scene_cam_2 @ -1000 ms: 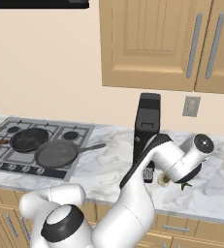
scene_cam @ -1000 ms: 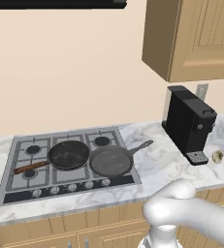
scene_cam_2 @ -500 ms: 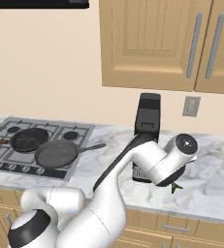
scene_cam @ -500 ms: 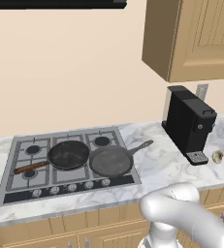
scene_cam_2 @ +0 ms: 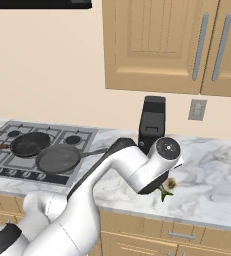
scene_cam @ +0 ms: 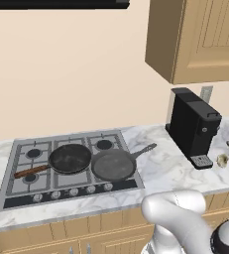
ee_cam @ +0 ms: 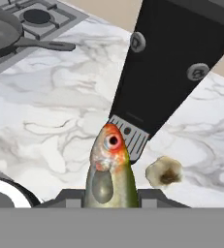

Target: Place both pans onto different burners. Then place the garlic and the fish on different pans.

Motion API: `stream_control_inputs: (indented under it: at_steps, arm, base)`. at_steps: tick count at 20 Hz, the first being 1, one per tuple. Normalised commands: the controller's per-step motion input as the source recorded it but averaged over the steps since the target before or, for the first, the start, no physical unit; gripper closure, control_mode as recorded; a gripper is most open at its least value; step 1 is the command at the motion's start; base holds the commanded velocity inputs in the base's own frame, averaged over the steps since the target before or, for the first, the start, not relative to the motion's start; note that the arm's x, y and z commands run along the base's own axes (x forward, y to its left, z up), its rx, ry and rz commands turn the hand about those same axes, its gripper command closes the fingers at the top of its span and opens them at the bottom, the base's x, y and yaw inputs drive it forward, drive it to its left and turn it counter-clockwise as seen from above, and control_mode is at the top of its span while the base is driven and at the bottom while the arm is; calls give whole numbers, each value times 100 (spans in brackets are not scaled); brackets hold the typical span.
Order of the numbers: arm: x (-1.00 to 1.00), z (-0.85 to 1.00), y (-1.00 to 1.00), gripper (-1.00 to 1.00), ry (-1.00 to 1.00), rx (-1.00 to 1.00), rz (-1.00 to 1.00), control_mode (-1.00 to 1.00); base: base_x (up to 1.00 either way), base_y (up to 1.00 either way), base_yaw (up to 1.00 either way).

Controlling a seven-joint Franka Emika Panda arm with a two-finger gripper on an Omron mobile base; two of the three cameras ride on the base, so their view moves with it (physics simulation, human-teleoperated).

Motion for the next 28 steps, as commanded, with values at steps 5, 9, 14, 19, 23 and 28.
stream_control_inputs:
  at_steps: [5,9,14,19,23,28]
  arm:
    - [-20,13,43,100,0,0,9,-100]
    - [-21,15,47,100,0,0,9,-100]
    - [-16,14,52,100,0,0,8,-100]
    - [-16,12,54,100,0,0,9,-100]
    - [-14,6,60,100,0,-1,8,-100]
    - [0,2,66,100,0,-2,7,-100]
  base:
    - [0,0,0]
    - [0,0,0]
    - [0,0,0]
    - [0,0,0]
    - [0,0,0]
    - [0,0,0]
